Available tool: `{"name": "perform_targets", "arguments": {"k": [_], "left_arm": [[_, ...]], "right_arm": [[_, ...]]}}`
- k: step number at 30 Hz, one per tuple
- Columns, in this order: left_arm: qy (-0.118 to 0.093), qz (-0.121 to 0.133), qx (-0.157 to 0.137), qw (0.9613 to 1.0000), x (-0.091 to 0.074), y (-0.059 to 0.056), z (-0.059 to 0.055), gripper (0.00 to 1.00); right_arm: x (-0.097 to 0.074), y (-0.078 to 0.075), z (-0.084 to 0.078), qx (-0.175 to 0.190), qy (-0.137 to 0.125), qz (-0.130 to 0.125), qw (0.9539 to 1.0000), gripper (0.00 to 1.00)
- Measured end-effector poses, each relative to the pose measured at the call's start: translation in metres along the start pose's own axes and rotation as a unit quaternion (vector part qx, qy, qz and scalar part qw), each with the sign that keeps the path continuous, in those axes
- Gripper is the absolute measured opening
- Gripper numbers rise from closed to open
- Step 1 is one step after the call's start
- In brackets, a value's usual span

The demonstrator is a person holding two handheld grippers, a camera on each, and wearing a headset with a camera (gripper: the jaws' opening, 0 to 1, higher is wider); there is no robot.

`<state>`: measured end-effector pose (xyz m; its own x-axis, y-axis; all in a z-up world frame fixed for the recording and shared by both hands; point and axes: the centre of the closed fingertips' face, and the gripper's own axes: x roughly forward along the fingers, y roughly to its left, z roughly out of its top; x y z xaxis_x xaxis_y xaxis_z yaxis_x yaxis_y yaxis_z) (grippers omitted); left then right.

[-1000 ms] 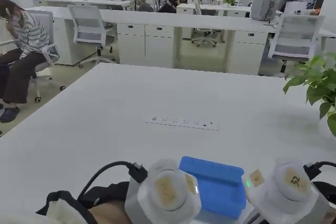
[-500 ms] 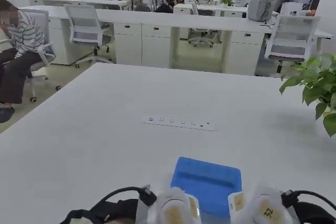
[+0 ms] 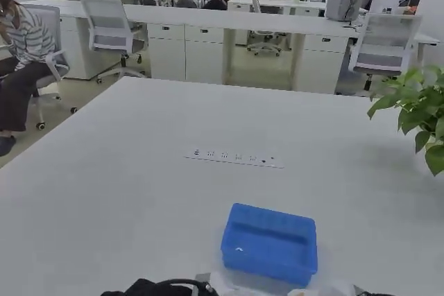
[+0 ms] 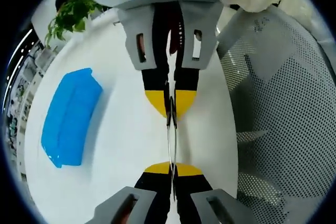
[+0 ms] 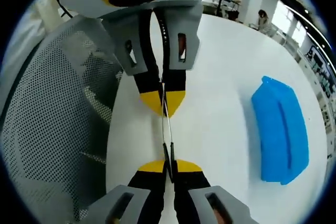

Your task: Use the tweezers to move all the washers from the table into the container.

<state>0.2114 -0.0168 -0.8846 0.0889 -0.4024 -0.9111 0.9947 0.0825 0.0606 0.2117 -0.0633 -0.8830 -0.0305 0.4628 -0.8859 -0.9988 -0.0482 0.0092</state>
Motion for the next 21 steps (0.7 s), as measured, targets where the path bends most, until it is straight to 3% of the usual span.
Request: {"name": "perform_targets", "arguments": {"k": [2, 4, 6, 9, 21], "left_arm": [[-0.007, -0.002, -0.038, 0.9993, -0.0022, 0.0031, -0.0001, 0.00], [-0.014, -0.007, -0.052, 0.9985, -0.0025, 0.0047, -0.0007, 0.00], [-0.018, -0.008, -0.050, 0.9986, -0.0025, 0.0044, -0.0012, 0.00], [-0.021, -0.007, -0.046, 0.9987, -0.0022, 0.0042, -0.0004, 0.00], [-0.023, 0.000, -0.070, 0.9973, -0.0035, 0.0046, 0.0010, 0.00]], "right_arm": [[0.0000, -0.0020, 0.0004, 0.015, -0.008, -0.009, 0.9998, 0.01], [0.0001, -0.0018, 0.0015, 0.047, -0.020, -0.010, 0.9987, 0.03], [-0.0005, -0.0013, 0.0018, 0.085, -0.031, -0.008, 0.9958, 0.04], [-0.0008, -0.0022, 0.0035, 0.111, -0.040, -0.005, 0.9930, 0.06], [-0.0056, 0.0001, 0.0019, 0.132, -0.030, -0.038, 0.9900, 0.17]]}}
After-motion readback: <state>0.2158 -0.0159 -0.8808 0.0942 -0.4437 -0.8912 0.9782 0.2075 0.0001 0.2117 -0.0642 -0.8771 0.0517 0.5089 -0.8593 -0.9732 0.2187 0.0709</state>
